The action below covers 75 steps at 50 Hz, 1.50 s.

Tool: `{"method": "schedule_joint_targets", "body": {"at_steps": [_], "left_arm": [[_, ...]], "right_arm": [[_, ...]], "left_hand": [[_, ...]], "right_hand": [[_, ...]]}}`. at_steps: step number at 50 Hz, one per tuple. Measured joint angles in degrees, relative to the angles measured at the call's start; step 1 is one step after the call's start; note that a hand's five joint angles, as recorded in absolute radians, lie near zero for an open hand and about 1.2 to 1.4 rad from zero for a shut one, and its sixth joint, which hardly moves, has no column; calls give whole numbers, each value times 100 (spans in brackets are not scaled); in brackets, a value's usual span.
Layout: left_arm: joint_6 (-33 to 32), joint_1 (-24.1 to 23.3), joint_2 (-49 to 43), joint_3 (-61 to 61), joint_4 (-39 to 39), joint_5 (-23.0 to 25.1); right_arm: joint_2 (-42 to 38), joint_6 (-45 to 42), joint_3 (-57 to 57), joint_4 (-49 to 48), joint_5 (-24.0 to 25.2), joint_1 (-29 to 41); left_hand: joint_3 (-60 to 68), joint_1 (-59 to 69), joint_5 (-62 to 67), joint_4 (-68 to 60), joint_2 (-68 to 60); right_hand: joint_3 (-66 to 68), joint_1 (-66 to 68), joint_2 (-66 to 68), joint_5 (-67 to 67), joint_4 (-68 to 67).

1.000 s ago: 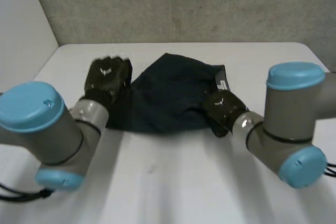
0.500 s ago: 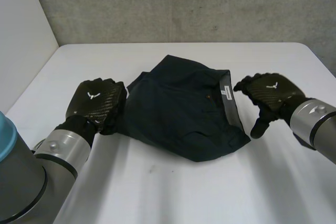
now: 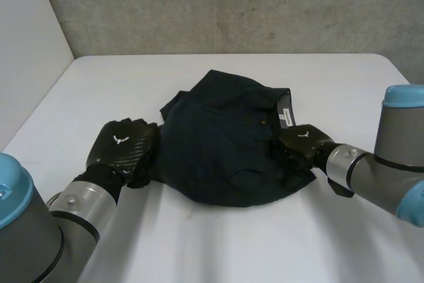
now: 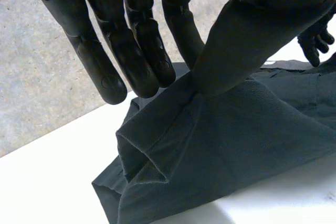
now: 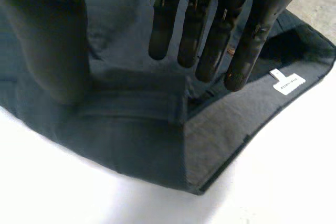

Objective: Fold the shorts.

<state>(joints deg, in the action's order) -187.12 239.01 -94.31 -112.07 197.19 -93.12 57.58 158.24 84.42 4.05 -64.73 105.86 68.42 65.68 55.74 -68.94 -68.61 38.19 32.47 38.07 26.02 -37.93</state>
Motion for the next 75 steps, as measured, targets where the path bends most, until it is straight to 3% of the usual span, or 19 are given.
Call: {"method": "schedule_joint_targets", "body": {"at_steps": [4, 7, 14, 20, 25, 28, 30, 34, 42, 53, 60, 61, 65, 75], "left_arm": [[0, 2, 5, -29, 21, -3], [0, 8, 11, -45, 33, -4], [-4, 27, 55, -23, 40, -5], [-30, 47, 414, 194, 29, -4], [-194, 76, 1221, 681, -11, 8], [-273, 94, 1469, 845, -26, 12], [-444, 161, 1924, 1192, -50, 16], [-549, 216, 2112, 1436, -70, 16], [-593, 244, 1384, 1472, -159, 10], [-729, 244, -622, 1555, -265, -39], [-835, 211, -923, 1567, -259, -66], [-855, 188, -930, 1541, -255, -70], [-862, 142, -832, 1473, -252, -75], [-872, 95, -518, 1294, -262, -75]], "right_arm": [[-194, 61, -234, 77, -225, 27], [-230, 53, -326, 301, -318, 41], [103, -36, -358, 965, -230, 41], [1360, -200, -423, 1588, -93, 9], [2669, -209, -737, 1726, -92, -14], [2927, -208, -832, 1729, -101, -17], [3505, -206, -1077, 1713, -129, -25], [3718, -222, -1165, 1704, -157, -28], [3204, -377, -995, 1791, -263, 2], [1400, -985, -821, 2022, -391, 273], [1029, -879, -734, 2103, -530, 338], [1002, -775, -688, 2111, -586, 323], [1009, -616, -701, 2111, -628, 290], [649, -209, -1270, 2239, -651, 166]], "left_hand": [[0, 0, 0, 0, 0], [0, 0, 0, 0, 0], [0, 0, 0, 0, 0], [0, 0, 0, 0, 0], [0, 0, 0, 0, 0], [0, 0, 0, 0, 0], [0, 0, 0, 0, 0], [0, 0, 0, 0, 0], [1, 0, 0, 0, -2], [2, 0, 0, 0, -5], [2, 0, 0, -1, -5], [2, 0, 0, -1, -5], [2, 0, 0, 0, -6], [2, 0, 0, 0, -6]], "right_hand": [[892, 811, 948, 854, -921], [2654, 2168, 2755, 2654, -2732], [2898, 2285, 2927, 2964, -3024], [2898, 2285, 2927, 2981, -3025], [2898, 2285, 2927, 2981, -3026], [2898, 2285, 2927, 2981, -3026], [2898, 2333, 2927, 2981, -3026], [2914, 2333, 2927, 2981, -3027], [2947, 2341, 2927, 2981, -3027], [2948, 2370, 2926, 2981, -3028], [2760, 2229, 2779, 2861, -2785], [542, 555, 524, 849, -572], [-947, -707, -949, -715, 917], [-1490, -1159, -1405, -1289, 1506]]}}
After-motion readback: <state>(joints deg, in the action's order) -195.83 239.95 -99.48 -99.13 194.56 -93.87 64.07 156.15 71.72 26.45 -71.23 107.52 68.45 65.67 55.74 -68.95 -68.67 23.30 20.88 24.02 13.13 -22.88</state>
